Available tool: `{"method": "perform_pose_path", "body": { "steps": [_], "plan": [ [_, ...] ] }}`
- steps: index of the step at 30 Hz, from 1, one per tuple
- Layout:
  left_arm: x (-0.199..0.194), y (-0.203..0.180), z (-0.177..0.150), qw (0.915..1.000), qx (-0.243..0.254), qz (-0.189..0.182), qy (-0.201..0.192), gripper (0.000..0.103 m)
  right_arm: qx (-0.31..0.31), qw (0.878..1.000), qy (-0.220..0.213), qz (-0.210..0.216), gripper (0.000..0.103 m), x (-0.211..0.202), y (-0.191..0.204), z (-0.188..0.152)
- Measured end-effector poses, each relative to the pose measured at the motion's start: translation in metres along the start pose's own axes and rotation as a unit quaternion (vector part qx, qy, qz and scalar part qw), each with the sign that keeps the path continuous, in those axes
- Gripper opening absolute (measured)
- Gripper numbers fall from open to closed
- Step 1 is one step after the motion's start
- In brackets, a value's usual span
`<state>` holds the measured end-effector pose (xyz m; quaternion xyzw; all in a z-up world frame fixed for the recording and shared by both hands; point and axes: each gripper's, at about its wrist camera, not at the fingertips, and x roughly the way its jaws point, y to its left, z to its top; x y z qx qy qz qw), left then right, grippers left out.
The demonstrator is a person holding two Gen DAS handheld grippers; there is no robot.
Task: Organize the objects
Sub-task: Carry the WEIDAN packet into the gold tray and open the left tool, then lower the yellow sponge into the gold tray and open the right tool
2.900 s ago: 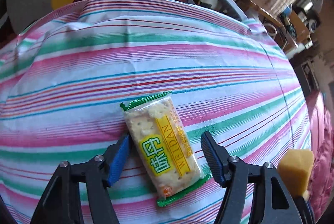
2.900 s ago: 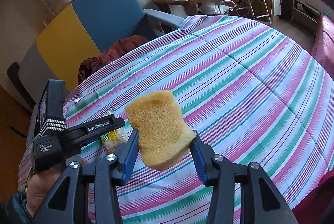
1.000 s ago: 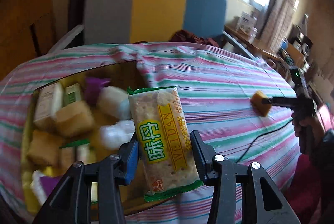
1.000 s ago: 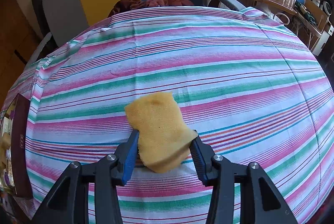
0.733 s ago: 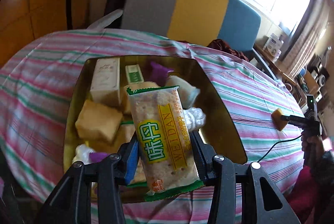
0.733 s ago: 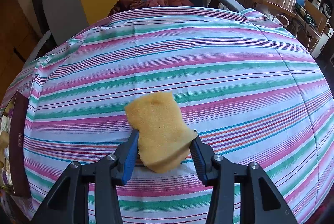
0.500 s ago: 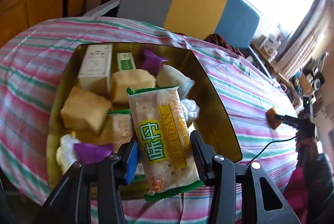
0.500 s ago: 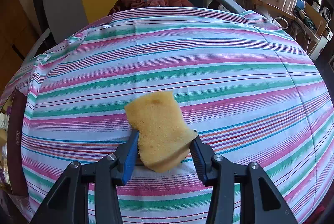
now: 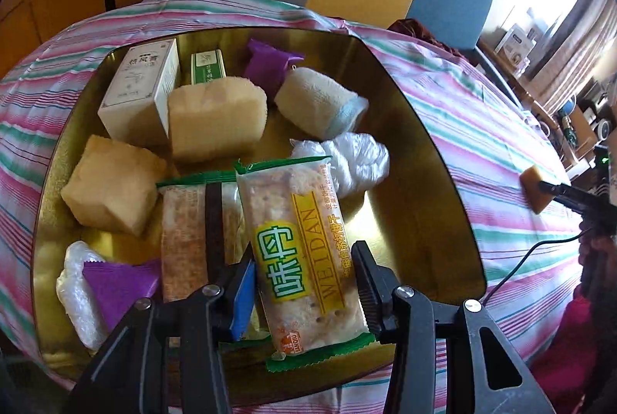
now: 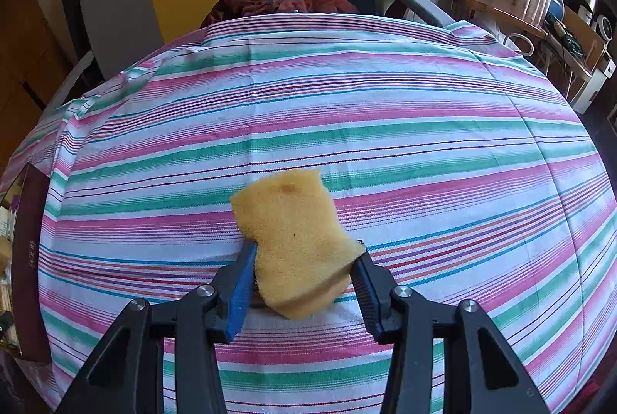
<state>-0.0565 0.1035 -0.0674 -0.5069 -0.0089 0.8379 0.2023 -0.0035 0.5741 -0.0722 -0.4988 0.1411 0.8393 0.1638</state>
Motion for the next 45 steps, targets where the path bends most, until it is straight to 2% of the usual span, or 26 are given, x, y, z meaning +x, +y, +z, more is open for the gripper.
{"method": "perform_pose_path", "body": {
  "steps": [5, 10, 16, 22, 31, 33, 38, 41, 45],
  "plan": [
    [0.011, -0.002, 0.0, 0.9999, 0.01, 0.012, 0.006, 0.047, 0.0, 1.0, 0.0, 0.0, 0.048, 0.0, 0.0, 0.0],
    [0.008, -0.004, -0.002, 0.9994, 0.022, 0.026, -0.007, 0.048, 0.0, 1.0, 0.0, 0.0, 0.048, -0.001, 0.0, 0.0],
    [-0.002, -0.009, -0.005, 0.9965, 0.049, 0.055, -0.039, 0.054, -0.001, 1.0, 0.0, -0.001, 0.048, 0.0, 0.0, 0.001],
    [-0.014, -0.009, -0.007, 0.9933, 0.06, 0.072, -0.067, 0.055, -0.008, 1.0, -0.002, -0.009, 0.048, 0.0, 0.002, 0.0],
    [-0.026, -0.004, -0.009, 0.992, 0.057, 0.074, -0.085, 0.058, -0.006, 1.0, 0.004, -0.029, 0.047, -0.004, 0.01, -0.001],
    [-0.029, -0.002, -0.009, 0.9917, 0.055, 0.074, -0.089, 0.059, -0.002, 1.0, 0.003, -0.023, 0.047, -0.009, 0.015, -0.003],
    [-0.035, 0.003, -0.01, 0.9912, 0.046, 0.073, -0.101, 0.062, -0.026, 0.999, -0.023, 0.026, 0.047, -0.041, 0.058, -0.01],
    [-0.041, 0.008, -0.01, 0.9911, 0.037, 0.069, -0.107, 0.062, -0.062, 0.995, -0.039, 0.067, 0.047, -0.064, 0.106, -0.017],
    [-0.055, 0.02, -0.011, 0.9901, 0.02, 0.068, -0.121, 0.066, -0.124, 0.982, -0.06, 0.128, 0.047, -0.094, 0.181, -0.034]
  ]
}}
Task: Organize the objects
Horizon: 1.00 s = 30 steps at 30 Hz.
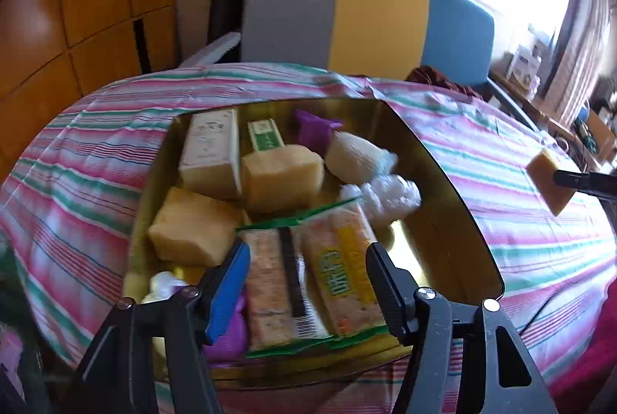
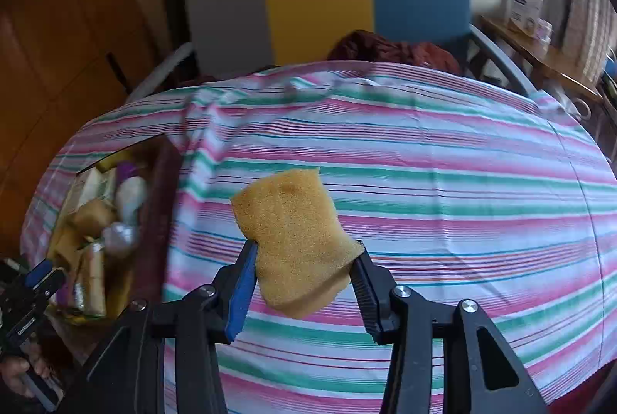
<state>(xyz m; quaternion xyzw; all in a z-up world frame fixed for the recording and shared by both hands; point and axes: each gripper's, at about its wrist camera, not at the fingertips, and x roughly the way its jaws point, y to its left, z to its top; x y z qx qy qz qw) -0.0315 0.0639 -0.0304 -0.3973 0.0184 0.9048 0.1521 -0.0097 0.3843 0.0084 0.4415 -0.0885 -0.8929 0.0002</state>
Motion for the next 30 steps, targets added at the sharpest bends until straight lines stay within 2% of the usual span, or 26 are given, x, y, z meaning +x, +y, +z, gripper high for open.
{"method": "perform_pose_path", "body": {
  "steps": [3, 6, 8, 11, 13, 15, 19, 21, 24, 30],
  "plan": [
    [-0.013, 0.014, 0.002, 0.9997, -0.012, 0.011, -0.016, 0.076, -0.049, 0.998, -0.004, 0.046, 0.047, 0.001, 0.061, -0.002],
    [-0.024, 0.027, 0.002, 0.999, -0.021, 0.028, -0.028, 0.081, -0.089, 0.994, 0.003, 0.066, 0.047, 0.011, 0.111, -0.009],
    [-0.029, 0.036, 0.001, 0.9983, -0.028, 0.038, -0.034, 0.083, -0.114, 0.992, 0.01, 0.056, 0.047, 0.023, 0.137, -0.014],
    [-0.035, 0.049, -0.002, 0.9975, -0.041, 0.046, -0.035, 0.089, -0.146, 0.989, 0.027, 0.017, 0.048, 0.041, 0.161, -0.024],
    [-0.038, 0.054, -0.004, 0.9966, -0.047, 0.055, -0.04, 0.099, -0.153, 0.987, 0.037, 0.001, 0.048, 0.052, 0.169, -0.03],
    [-0.04, 0.058, -0.007, 0.9959, -0.051, 0.061, -0.042, 0.103, -0.158, 0.986, 0.044, -0.004, 0.05, 0.06, 0.175, -0.035],
    [-0.04, 0.064, -0.01, 0.995, -0.056, 0.074, -0.038, 0.103, -0.158, 0.986, 0.056, -0.008, 0.053, 0.068, 0.178, -0.043],
    [-0.04, 0.065, -0.01, 0.9946, -0.059, 0.078, -0.034, 0.103, -0.154, 0.986, 0.059, -0.005, 0.064, 0.068, 0.178, -0.047],
    [-0.041, 0.067, -0.01, 0.9939, -0.068, 0.077, -0.04, 0.103, -0.142, 0.989, 0.045, -0.004, 0.078, 0.06, 0.173, -0.049],
    [-0.046, 0.063, -0.006, 0.9904, -0.07, 0.107, -0.053, 0.103, -0.105, 0.994, -0.001, 0.012, 0.079, 0.032, 0.171, -0.056]
  ]
}}
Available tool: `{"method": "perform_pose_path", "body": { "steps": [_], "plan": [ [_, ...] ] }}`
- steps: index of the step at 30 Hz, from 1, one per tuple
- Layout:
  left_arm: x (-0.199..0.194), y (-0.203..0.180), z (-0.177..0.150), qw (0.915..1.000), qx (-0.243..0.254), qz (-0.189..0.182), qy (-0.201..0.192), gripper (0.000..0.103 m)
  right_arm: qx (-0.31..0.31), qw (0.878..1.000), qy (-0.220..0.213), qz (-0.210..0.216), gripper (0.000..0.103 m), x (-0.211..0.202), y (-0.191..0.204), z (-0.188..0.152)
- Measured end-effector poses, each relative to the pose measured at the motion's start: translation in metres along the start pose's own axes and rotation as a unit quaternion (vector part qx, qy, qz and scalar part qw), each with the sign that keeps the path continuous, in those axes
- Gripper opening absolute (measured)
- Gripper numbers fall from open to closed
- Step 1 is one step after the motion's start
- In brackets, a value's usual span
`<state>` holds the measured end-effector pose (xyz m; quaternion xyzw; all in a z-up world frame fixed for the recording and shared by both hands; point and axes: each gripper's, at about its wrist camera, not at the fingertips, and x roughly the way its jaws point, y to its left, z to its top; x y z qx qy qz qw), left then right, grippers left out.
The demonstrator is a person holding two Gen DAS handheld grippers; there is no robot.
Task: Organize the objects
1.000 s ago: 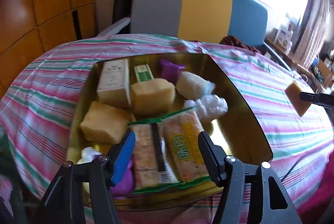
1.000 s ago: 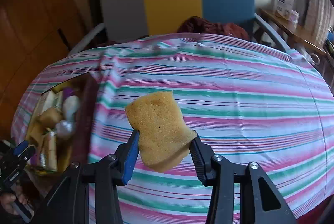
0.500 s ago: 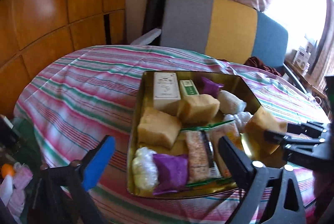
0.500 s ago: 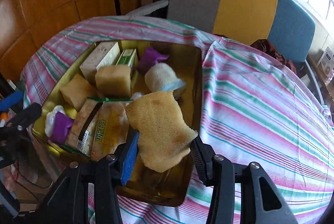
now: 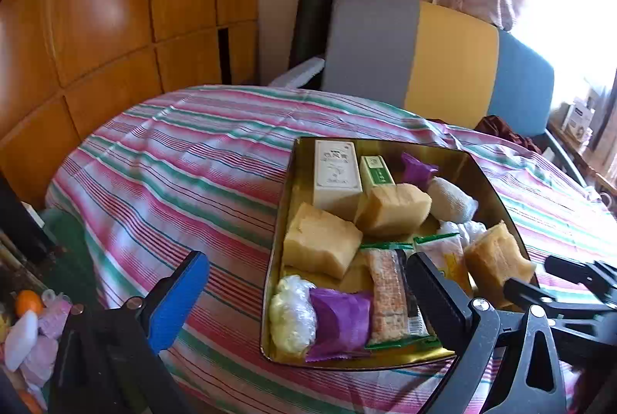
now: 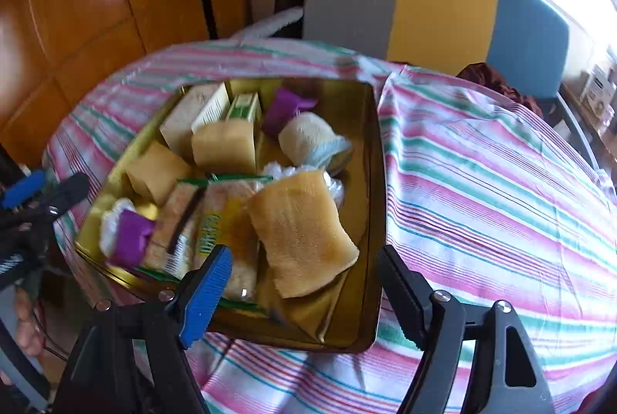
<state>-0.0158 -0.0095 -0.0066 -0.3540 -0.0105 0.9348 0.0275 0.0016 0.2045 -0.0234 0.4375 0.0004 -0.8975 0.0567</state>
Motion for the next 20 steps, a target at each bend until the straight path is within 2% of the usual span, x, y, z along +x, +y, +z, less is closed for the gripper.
{"method": "perform_pose_path", "body": {
  "steps": [8, 20],
  "plan": [
    [-0.011, -0.001, -0.006, 0.9998, 0.004, 0.021, -0.004, 0.103, -0.002, 0.998, -0.047, -0.029, 0.079, -0.017, 0.024, -0.013],
    [-0.023, -0.003, -0.013, 0.9996, 0.003, 0.018, -0.022, 0.1, 0.0, 0.998, -0.053, -0.037, 0.079, -0.022, 0.03, -0.019]
  ]
}}
